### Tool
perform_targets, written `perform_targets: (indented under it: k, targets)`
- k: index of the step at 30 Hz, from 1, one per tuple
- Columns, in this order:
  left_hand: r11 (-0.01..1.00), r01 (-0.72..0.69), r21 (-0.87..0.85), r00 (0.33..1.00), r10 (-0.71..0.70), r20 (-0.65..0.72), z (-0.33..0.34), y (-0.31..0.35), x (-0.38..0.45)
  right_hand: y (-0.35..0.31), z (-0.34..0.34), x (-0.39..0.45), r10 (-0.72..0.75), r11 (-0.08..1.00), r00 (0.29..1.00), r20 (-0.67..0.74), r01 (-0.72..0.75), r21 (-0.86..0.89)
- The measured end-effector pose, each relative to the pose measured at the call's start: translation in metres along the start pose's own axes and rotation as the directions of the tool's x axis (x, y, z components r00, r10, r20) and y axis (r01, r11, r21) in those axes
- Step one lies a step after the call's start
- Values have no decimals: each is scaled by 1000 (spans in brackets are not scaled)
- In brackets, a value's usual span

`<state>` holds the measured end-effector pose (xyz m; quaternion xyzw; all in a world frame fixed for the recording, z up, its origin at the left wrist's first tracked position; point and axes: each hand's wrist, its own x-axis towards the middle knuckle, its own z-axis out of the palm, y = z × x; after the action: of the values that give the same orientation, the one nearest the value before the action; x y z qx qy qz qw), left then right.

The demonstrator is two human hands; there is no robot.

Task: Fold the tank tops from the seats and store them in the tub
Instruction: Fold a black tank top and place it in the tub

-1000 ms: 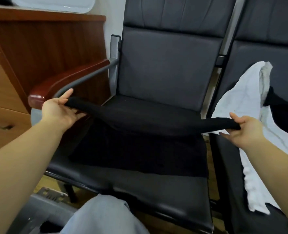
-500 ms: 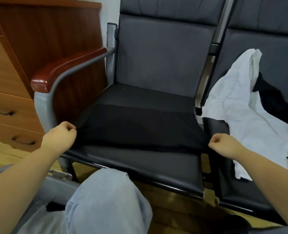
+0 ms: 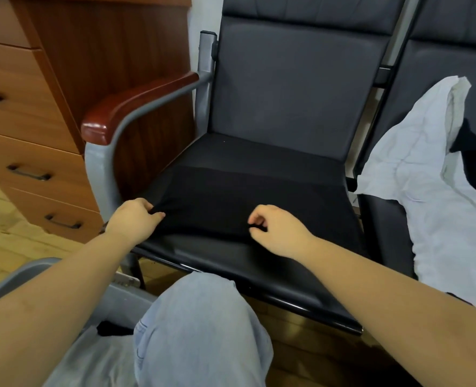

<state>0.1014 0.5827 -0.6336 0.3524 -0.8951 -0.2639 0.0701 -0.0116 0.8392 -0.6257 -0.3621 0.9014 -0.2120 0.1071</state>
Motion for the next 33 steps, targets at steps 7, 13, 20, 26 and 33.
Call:
perform_targets:
  k: [7,13,20,26,33]
  targets:
    - [727,314,-610,949,-242,201,-8,2,6,-80,37,38,-126,978,990,58,114,176]
    - [171,627,-760,777,-68,626,-33,-2,-5,-113,50,54,-189,977,979,71,181,109]
    - [338,611,-715,741,73,668,-47,1,-15,-121,56,48,-201,979,978,-57,198,-57]
    - [453,482,-750,814,86,575,-55,5,-14,-123,53,42,-204,965,965,-163,227,133]
    - [433,630,-645,763,-188,619,-40,-22,-9,-118,42,28,-149,877,980,-129,191,442]
